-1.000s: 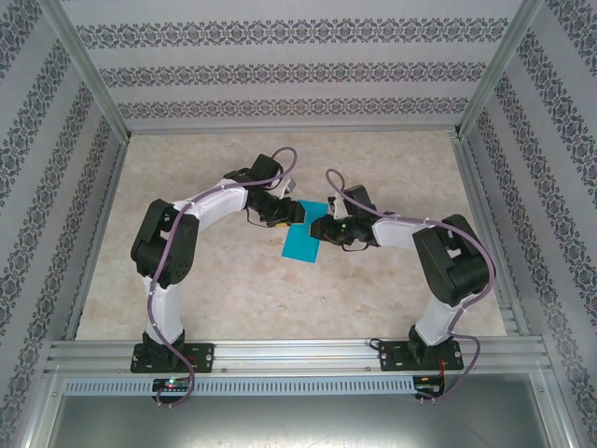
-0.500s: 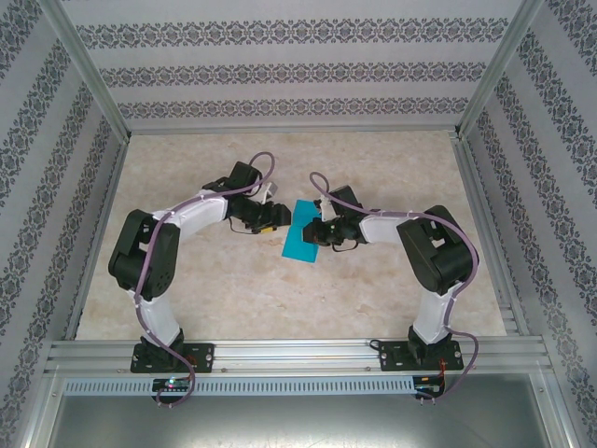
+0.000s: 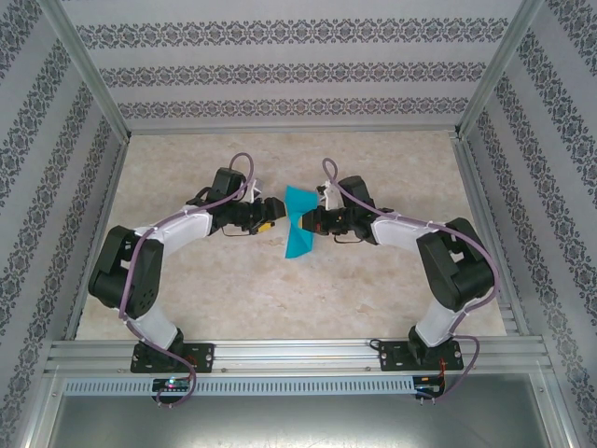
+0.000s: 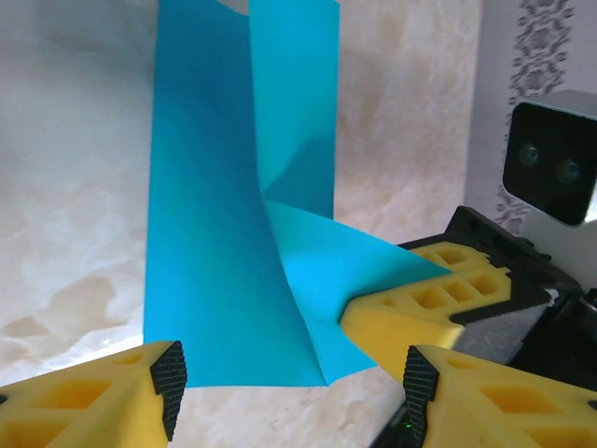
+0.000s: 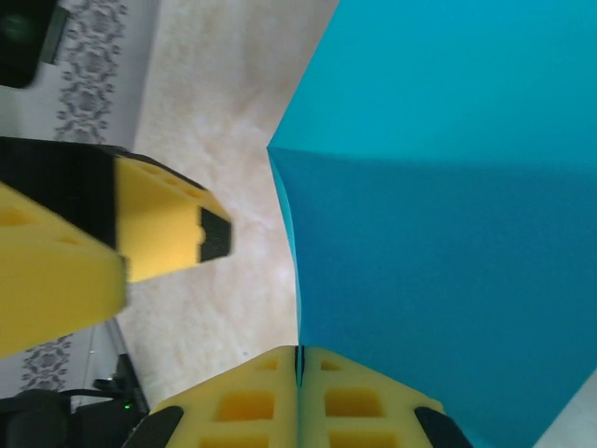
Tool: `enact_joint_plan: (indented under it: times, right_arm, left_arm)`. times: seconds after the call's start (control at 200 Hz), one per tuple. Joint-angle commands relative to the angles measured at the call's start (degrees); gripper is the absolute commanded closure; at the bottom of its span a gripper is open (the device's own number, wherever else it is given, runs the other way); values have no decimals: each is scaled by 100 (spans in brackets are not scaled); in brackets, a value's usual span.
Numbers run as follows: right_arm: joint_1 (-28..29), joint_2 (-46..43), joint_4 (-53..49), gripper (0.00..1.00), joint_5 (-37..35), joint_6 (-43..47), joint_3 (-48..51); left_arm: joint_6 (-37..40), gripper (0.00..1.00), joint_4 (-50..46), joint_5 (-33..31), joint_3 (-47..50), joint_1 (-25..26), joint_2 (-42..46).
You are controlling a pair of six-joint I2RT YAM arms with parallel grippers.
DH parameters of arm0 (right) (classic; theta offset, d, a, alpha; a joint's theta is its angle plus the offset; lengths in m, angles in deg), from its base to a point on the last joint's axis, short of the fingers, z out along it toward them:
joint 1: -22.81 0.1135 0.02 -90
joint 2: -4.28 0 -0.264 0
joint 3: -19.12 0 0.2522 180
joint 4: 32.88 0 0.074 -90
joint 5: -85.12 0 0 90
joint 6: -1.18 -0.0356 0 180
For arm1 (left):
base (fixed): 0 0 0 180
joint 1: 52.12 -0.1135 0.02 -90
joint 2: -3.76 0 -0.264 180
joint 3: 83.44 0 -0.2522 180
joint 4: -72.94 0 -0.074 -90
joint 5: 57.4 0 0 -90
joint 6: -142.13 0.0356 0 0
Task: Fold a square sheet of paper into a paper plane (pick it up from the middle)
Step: Turn over the paper at the center of the table.
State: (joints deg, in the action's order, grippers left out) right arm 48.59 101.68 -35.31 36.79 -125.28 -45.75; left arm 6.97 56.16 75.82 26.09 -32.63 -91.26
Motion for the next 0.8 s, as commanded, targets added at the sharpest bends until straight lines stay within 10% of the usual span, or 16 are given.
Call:
enact_joint_plan:
  times: [0.0, 0.794]
  right_arm:
    - [-68, -217, 618, 100, 515, -388, 159]
    - [-196, -185, 2137, 100, 1036, -1500, 456]
  left_arm:
    - [-756, 34, 1008, 240, 188, -32, 174]
    - [-857, 49, 1252, 716, -207, 68, 86]
